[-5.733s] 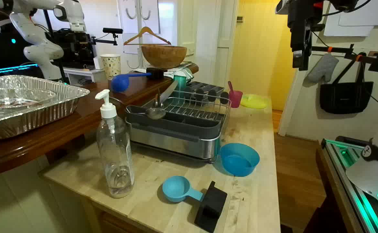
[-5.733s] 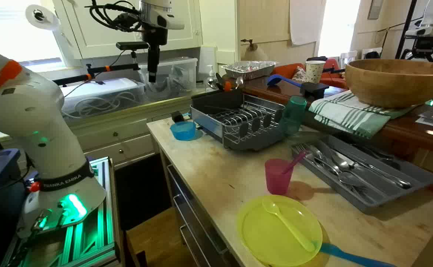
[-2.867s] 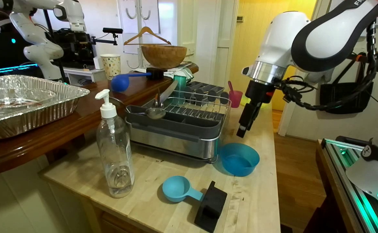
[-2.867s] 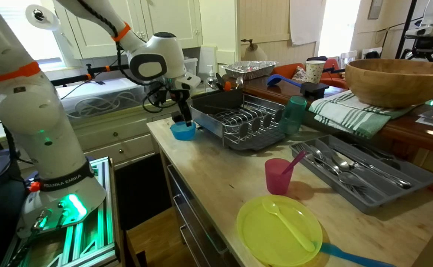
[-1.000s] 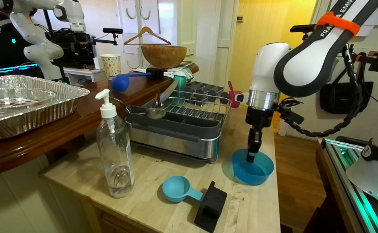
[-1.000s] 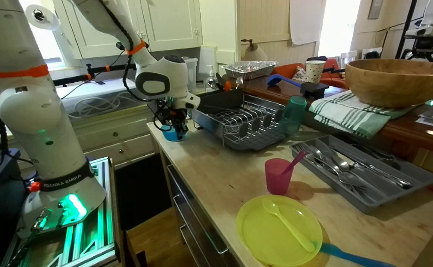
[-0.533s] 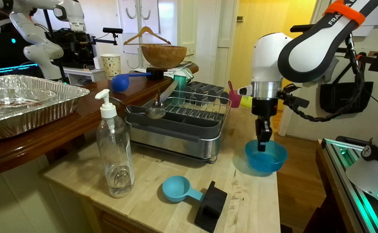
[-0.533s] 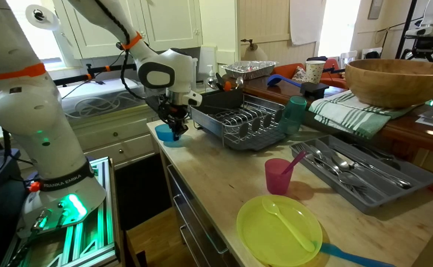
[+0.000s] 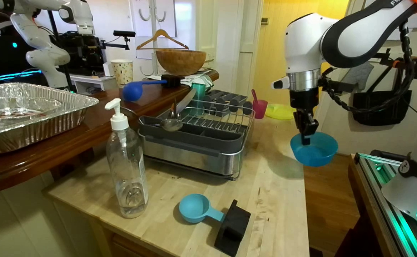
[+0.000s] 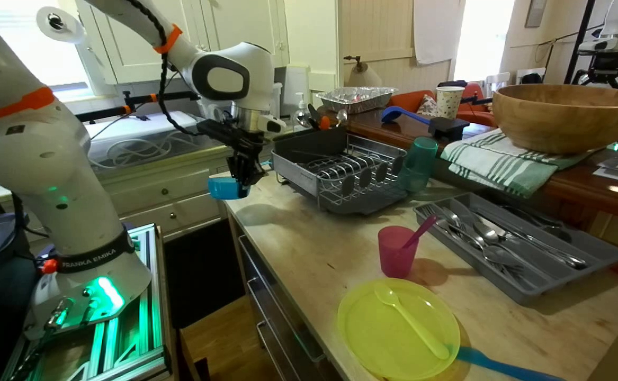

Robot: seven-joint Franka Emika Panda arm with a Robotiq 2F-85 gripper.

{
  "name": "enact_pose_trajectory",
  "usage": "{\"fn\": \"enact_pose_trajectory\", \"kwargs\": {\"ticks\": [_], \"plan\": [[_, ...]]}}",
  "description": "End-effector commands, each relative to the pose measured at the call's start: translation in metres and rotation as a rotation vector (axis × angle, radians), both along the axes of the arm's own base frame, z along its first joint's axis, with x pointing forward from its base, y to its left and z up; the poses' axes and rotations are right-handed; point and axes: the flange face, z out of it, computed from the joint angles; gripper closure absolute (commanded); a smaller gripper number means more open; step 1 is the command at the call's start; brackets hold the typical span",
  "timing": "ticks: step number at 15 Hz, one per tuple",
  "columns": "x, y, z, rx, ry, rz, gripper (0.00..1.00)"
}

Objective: Put the blue bowl on the drying rack

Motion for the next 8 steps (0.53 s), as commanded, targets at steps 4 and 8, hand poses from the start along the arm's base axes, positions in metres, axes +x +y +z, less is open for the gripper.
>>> {"fn": "enact_pose_trajectory", "kwargs": {"ticks": [4,8], "plan": [[-0.013,-0.044,0.052,-0.193,0.026,-0.001,0.99],[-0.011,-0.067,0.087,-0.344,-0.026,-0.026,0.99]]}}
